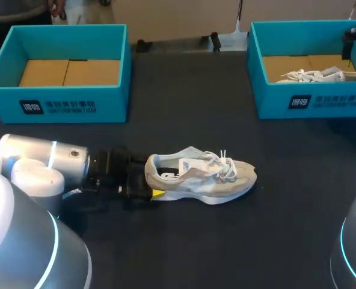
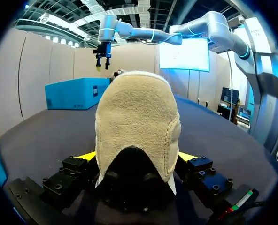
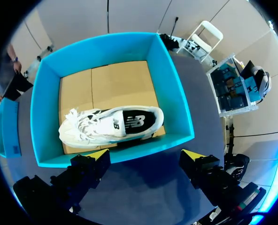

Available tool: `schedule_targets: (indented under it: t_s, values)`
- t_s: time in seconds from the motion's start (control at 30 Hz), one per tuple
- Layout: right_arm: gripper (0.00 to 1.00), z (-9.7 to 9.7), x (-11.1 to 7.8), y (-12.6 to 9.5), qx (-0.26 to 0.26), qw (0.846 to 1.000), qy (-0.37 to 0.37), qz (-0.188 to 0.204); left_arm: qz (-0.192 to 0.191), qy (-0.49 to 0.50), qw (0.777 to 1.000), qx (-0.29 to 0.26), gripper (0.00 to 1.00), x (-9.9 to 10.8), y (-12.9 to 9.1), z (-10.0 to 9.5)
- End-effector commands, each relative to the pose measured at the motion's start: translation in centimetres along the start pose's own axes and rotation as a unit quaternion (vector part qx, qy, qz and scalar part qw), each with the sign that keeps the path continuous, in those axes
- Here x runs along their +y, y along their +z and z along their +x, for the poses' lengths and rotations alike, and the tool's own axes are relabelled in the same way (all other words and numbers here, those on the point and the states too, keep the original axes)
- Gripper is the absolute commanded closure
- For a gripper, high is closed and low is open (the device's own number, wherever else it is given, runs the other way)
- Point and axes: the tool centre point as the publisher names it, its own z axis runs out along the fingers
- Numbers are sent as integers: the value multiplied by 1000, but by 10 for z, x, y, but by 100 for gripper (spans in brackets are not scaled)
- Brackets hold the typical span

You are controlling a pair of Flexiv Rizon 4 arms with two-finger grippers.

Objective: Take the shoe out of the shoebox, open the shoe tongue, remove and reinsert the insole, then place the shoe into the shoebox

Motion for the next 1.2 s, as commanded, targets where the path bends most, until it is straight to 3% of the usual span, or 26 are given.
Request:
schedule_targets:
  t_s: [0.03, 0.1, 0.2, 0.23, 0.27, 0.33, 1.2]
  values:
    - [0, 0, -1, 0, 0, 1000, 0, -1, -7, -2, 1000, -1, 0, 3, 8, 0]
    - [0, 0, -1, 0, 0, 1000, 0, -1, -9, -1, 1000, -2, 0, 3, 9, 0]
    - [0, 0, -1, 0, 0, 1000, 0, -1, -10, -1, 1000, -5, 28, 4, 9, 1]
    - [0, 0, -1, 0, 0, 1000, 0, -1, -10, -1, 1000, -5, 55, 4, 9, 1]
    - [0, 0, -1, 0, 0, 1000, 0, -1, -9, 0, 1000, -6, 61, 3, 8, 1]
    - [0, 0, -1, 0, 0, 1000, 0, -1, -10, 1, 1000, -7, 100, 3, 8, 1]
    - [0, 0, -1, 0, 0, 1000, 0, -1, -8, -1, 1000, -5, 100, 0, 5, 1]
